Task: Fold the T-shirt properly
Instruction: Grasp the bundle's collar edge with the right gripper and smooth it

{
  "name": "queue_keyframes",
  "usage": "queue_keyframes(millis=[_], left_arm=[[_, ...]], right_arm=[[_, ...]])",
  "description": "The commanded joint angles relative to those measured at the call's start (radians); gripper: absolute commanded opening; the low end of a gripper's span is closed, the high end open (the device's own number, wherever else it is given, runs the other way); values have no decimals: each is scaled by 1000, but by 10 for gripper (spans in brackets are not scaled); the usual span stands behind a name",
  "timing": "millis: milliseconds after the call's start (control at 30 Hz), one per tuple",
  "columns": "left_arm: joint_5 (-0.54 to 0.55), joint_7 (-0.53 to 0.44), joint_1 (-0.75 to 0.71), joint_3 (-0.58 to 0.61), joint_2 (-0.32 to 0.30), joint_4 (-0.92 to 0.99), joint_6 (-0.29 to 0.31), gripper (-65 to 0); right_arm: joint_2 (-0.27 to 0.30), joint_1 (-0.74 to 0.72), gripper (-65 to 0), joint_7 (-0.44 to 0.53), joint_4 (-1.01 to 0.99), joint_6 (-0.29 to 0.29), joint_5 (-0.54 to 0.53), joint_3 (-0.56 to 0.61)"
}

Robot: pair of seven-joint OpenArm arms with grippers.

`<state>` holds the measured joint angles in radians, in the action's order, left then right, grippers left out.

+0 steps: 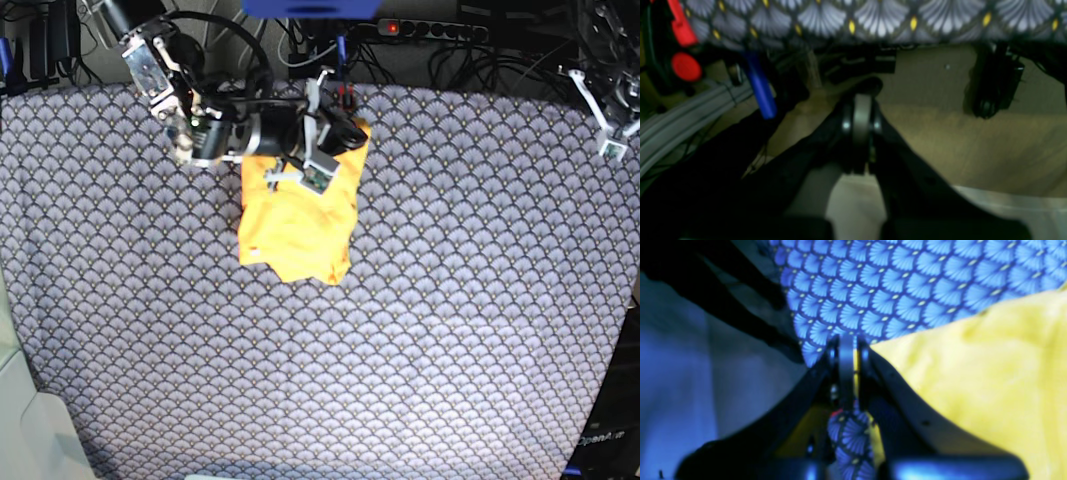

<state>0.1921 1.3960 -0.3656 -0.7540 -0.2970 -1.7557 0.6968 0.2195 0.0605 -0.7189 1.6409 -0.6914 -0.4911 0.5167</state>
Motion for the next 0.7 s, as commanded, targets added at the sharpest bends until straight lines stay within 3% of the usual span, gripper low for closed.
queue_keyframes(millis=[0, 200, 333, 567, 667], left_arm=[[-3, 0, 1, -8, -15, -13, 1, -650], [-3, 0, -2, -8, -14, -13, 1, -650], [-3, 0, 3, -8, -15, -13, 1, -650], [-3, 0, -26, -8, -18, -25, 1, -650], [-3, 0, -43, -8, -20, -19, 1, -650]], right_arm=[[-1, -23, -650, 34, -14, -7, -21, 6], [2, -35, -650, 91, -129, -7, -21, 16], [22, -34, -650, 86, -95, -7, -22, 16], [103, 19, -650, -72, 290, -7, -21, 7], [116, 39, -650, -121, 333, -7, -21, 6]])
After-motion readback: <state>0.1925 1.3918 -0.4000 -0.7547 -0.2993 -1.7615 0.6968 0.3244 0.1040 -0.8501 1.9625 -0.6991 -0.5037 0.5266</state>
